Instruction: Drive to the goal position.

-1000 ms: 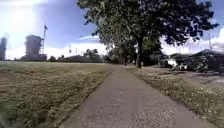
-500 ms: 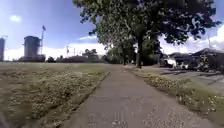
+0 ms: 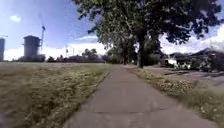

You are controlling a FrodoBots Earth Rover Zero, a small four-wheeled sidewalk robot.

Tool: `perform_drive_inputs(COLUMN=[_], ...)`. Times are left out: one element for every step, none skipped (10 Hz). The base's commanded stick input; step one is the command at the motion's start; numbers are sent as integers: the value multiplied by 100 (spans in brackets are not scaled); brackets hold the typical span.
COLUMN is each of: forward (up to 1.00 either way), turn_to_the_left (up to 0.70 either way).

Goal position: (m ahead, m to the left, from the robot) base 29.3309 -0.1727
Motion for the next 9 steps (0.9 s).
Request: perform_drive_inputs(forward=[100, 100, 100, 100, 100, 100, 100, 100, 100], turn_to_the_left=[0, 0, 0, 0, 0, 0, 0, 0, 0])
